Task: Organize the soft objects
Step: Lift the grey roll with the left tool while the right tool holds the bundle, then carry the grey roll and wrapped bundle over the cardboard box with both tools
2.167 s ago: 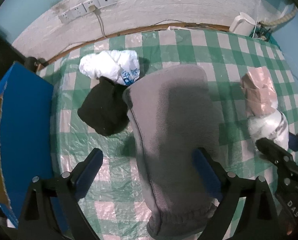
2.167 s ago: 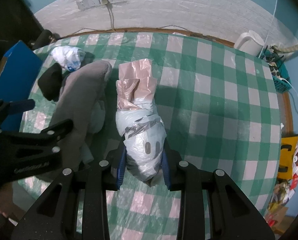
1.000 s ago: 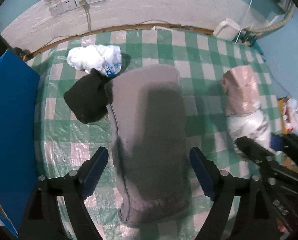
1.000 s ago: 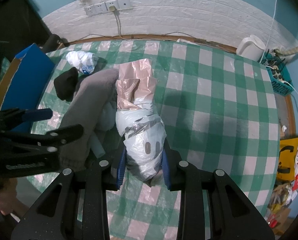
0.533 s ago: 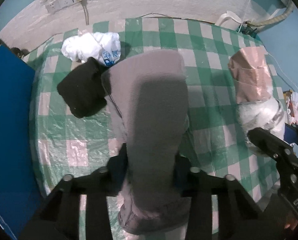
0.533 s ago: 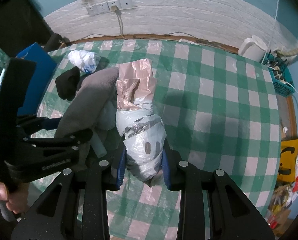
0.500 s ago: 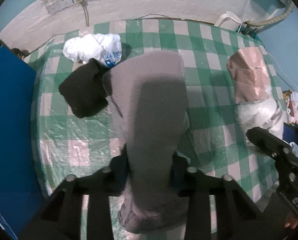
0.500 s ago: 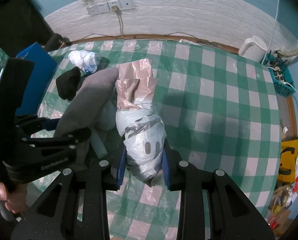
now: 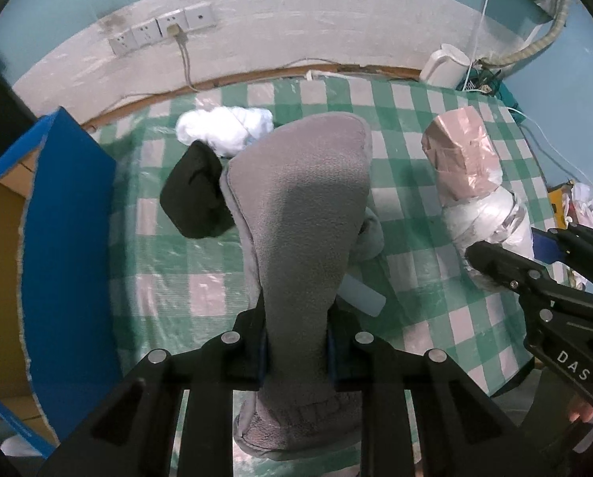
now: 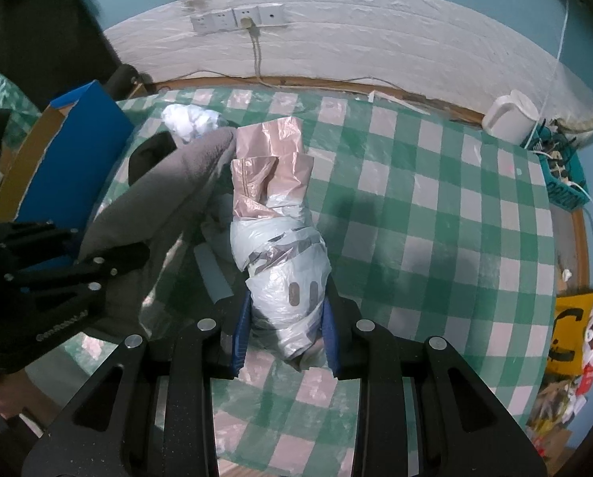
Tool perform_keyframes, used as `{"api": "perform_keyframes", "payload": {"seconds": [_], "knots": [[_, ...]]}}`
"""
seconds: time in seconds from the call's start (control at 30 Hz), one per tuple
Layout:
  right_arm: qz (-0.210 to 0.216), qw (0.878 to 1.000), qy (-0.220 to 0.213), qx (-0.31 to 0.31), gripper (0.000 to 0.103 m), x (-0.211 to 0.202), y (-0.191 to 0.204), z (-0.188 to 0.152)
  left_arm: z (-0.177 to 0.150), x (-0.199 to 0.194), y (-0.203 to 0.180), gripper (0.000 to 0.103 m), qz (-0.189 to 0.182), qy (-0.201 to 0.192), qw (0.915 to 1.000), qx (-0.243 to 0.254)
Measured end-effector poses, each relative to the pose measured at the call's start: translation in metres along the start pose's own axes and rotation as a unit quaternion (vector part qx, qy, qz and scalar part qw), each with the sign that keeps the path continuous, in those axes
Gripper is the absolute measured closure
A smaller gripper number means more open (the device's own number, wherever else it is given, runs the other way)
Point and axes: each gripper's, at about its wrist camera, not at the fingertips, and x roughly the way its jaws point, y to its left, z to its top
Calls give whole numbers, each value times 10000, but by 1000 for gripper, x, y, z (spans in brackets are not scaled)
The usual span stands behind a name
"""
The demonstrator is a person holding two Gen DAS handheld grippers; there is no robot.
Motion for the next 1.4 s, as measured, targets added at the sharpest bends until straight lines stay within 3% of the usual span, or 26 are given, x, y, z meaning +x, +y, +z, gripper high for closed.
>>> {"api": "perform_keyframes", "payload": {"seconds": [0.83,1.4], "knots": [[185,9977,-374,-540,73,-34,64,21,-17,-69,37,81,627,-738,9953,31],[421,9938,-523,-890,73,-38,121,47,-24,-105,80,81,817,-1162,9893,-326]]}}
